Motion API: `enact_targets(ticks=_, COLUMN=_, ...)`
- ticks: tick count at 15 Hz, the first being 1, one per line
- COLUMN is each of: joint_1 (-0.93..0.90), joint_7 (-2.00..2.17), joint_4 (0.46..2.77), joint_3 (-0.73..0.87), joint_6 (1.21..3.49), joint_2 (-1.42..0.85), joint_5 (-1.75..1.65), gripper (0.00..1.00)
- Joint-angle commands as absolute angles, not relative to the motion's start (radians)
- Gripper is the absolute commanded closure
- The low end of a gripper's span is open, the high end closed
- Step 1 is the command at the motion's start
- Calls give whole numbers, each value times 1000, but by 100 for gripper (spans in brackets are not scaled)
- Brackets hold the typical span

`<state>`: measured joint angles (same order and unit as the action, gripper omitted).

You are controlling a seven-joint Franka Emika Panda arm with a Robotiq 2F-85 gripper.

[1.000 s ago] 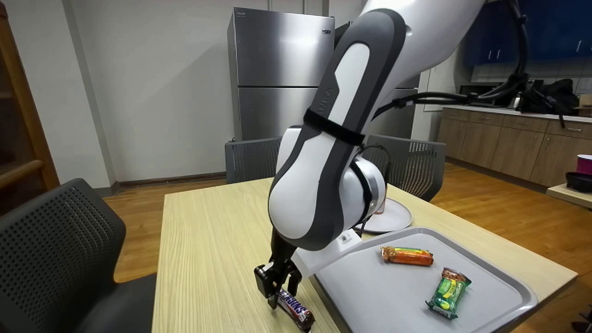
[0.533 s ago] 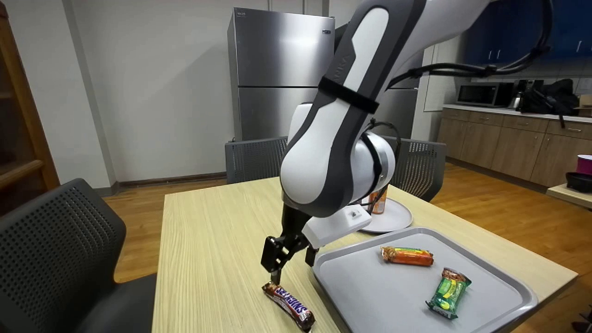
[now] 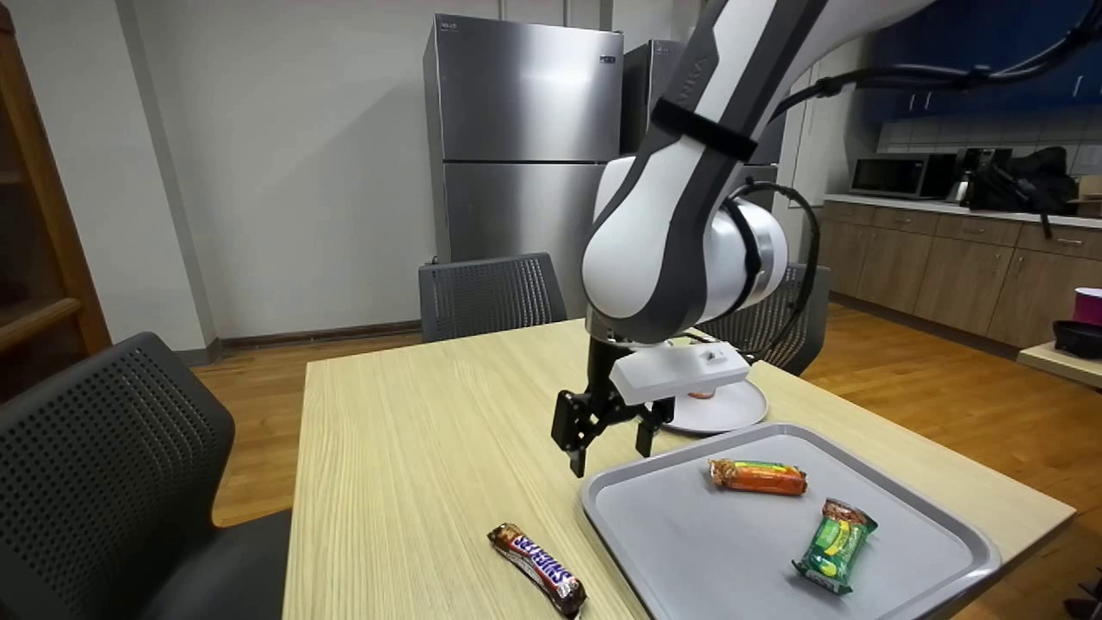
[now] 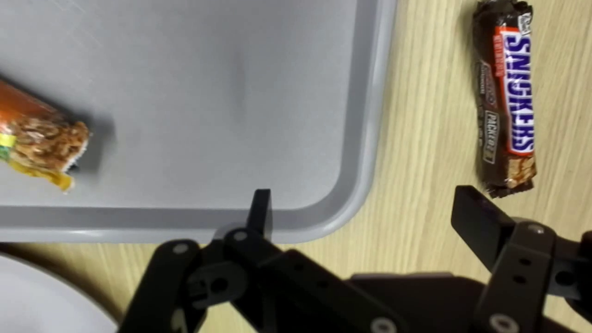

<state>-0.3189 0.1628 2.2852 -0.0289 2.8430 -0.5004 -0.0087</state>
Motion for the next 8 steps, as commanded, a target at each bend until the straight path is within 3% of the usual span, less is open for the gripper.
enact_targets(ticks=1, joint_1=-303, joint_7=265, joint_4=2340, joint_3=7, joint_6=2809, joint_2=-434, joint_5=10, gripper=0)
enact_targets(ticks=8, joint_1=-301, joint_7=456, joint_4=2383, joint_3=119, joint_6=2783, joint_2=-414, joint_5=27, gripper=0)
